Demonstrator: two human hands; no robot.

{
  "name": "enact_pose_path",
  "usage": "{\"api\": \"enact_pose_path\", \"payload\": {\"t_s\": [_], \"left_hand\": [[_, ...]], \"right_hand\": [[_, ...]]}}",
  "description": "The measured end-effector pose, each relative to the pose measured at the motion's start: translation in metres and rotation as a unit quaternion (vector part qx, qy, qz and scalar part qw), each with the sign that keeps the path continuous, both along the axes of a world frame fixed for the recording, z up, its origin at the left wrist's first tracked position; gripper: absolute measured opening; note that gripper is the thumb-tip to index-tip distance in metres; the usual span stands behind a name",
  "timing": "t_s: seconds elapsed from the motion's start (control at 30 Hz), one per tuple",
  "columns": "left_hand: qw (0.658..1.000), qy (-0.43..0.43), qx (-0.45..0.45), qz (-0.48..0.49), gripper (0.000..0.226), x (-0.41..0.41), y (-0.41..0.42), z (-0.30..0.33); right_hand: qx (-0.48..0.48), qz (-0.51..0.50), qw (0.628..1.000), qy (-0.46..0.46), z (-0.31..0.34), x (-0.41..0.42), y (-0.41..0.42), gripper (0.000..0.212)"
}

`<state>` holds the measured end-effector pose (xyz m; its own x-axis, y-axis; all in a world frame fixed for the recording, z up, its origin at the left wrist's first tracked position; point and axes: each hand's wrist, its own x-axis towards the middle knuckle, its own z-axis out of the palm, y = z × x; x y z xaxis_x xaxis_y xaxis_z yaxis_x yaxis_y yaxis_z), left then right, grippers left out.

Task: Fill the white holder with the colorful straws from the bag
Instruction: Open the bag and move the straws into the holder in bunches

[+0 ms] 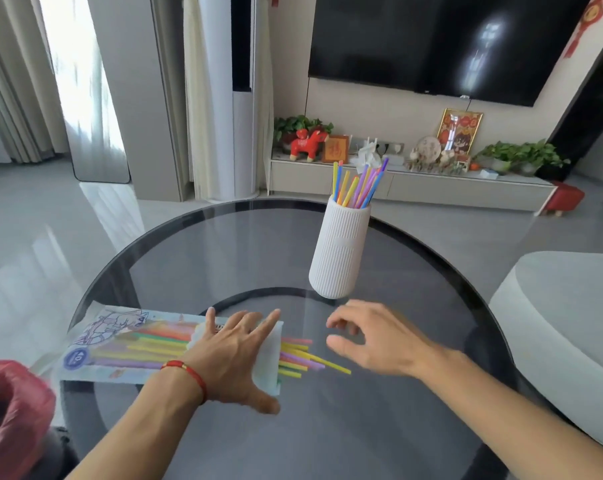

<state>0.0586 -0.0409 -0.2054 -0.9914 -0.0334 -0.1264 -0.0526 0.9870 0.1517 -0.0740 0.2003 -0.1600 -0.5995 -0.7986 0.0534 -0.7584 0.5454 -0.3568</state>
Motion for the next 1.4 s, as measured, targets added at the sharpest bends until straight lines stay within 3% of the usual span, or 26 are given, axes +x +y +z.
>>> {"api": "enact_pose_path", "payload": {"t_s": [0.07,0.17,0.4,0.6,0.73,0.9,1.1,1.23,1.4], "left_hand": [[0.999,0.046,-0.006,0.007,0.132,-0.001,0.003,0.001],[0.996,0.084,0.001,0.016,0.126,0.000,0.006,0.005],[0.988,0.154,-0.003,0.017,0.104,0.002,0.016,0.013],[0.983,0.184,-0.009,0.021,0.092,0.001,0.019,0.010],[0.986,0.165,-0.022,0.020,0.094,0.002,0.020,0.006],[0.991,0.127,-0.015,0.023,0.095,0.002,0.018,0.008],[0.987,0.146,0.005,0.066,0.065,-0.003,0.026,0.007],[0.992,0.115,0.001,0.054,0.063,-0.005,0.028,0.001],[0.993,0.100,-0.051,0.039,0.059,-0.004,0.031,0.000]], "right_hand": [[0.060,0.000,0.998,-0.034,-0.031,0.013,-0.002,0.063],[-0.015,-0.003,0.997,-0.078,-0.051,0.022,-0.013,0.077],[-0.113,-0.036,0.985,-0.127,-0.055,0.031,-0.042,0.032],[-0.105,-0.051,0.980,-0.159,-0.055,0.035,-0.040,0.030],[-0.129,-0.038,0.981,-0.141,-0.049,0.025,-0.034,0.025],[-0.173,-0.049,0.962,-0.206,-0.043,0.011,-0.023,0.013],[-0.230,-0.087,0.903,-0.354,-0.027,-0.011,0.006,0.016],[-0.231,-0.100,0.871,-0.421,-0.019,-0.020,0.028,0.024],[-0.254,-0.116,0.791,-0.545,-0.016,-0.029,0.049,0.046]]}}
